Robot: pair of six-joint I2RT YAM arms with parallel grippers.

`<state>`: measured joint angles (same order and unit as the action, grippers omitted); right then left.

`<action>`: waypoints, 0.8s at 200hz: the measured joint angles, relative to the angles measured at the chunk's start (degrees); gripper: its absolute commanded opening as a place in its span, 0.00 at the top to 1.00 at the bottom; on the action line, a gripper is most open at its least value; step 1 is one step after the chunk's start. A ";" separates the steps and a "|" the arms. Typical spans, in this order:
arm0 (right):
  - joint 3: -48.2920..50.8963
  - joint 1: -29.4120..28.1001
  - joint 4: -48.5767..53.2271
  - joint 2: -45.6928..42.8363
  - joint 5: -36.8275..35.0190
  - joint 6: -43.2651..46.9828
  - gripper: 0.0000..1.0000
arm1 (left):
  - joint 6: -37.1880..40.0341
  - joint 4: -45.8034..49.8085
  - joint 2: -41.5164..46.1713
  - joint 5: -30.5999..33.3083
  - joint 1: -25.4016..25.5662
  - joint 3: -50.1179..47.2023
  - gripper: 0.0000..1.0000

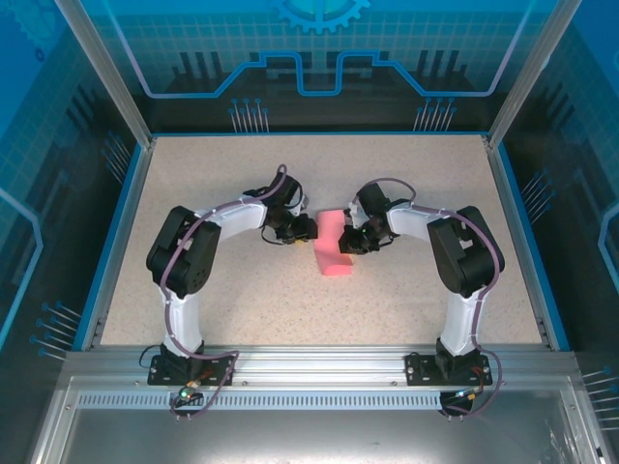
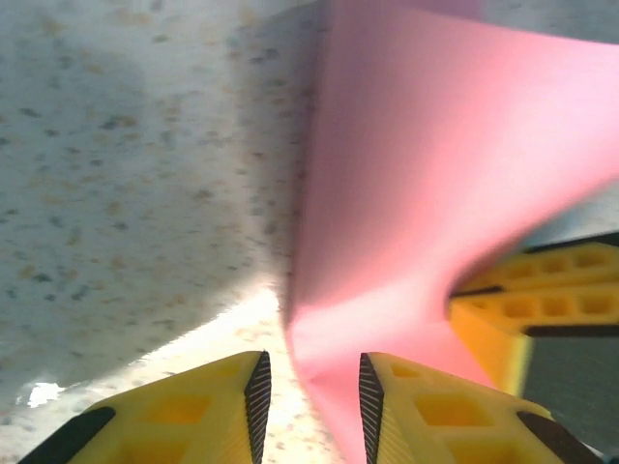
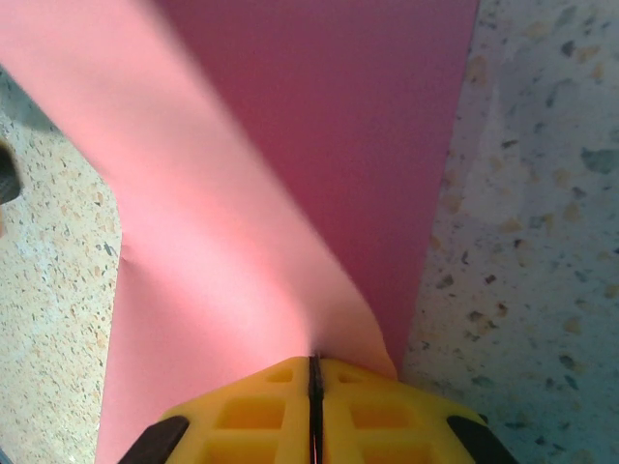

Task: Fold a paper plane with a square sheet of paper (fold left side to right side)
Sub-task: Hold the square sheet of paper at the center of the table.

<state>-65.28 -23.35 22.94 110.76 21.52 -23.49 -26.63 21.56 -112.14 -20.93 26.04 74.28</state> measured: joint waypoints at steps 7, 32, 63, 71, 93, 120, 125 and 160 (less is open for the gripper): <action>-0.04 0.00 0.02 0.02 0.02 0.00 0.90 | -0.02 -0.87 0.28 -0.63 0.52 0.02 0.67; -0.09 0.00 0.04 0.07 0.04 0.00 0.90 | -0.39 -2.91 -0.42 -2.75 2.78 0.61 0.67; -0.09 0.00 0.00 0.04 0.09 0.00 0.90 | -0.66 -3.34 -4.31 -3.13 4.09 2.64 0.67; -0.09 0.00 0.00 0.07 0.17 -0.02 0.91 | -0.79 -3.32 -5.05 -3.02 4.07 2.69 0.67; 0.00 0.00 -0.24 0.04 0.31 -0.04 0.91 | -1.38 -3.08 -5.90 -2.89 4.07 2.58 0.67; 0.59 0.02 -1.49 -0.13 1.29 -0.07 0.91 | -1.84 -3.93 -5.92 -2.89 4.13 1.31 0.67; 0.68 0.02 -1.60 -0.20 1.42 -0.07 0.91 | -1.90 -4.20 -5.90 -2.93 4.11 1.11 0.67; 0.79 0.24 -1.73 -1.03 2.60 -0.15 0.91 | -1.92 -5.05 -5.81 -2.91 4.13 0.50 0.67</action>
<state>-64.49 -23.11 21.21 109.73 24.12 -23.64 -28.56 16.51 -117.95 -23.83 30.17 74.78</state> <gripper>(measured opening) 0.094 0.327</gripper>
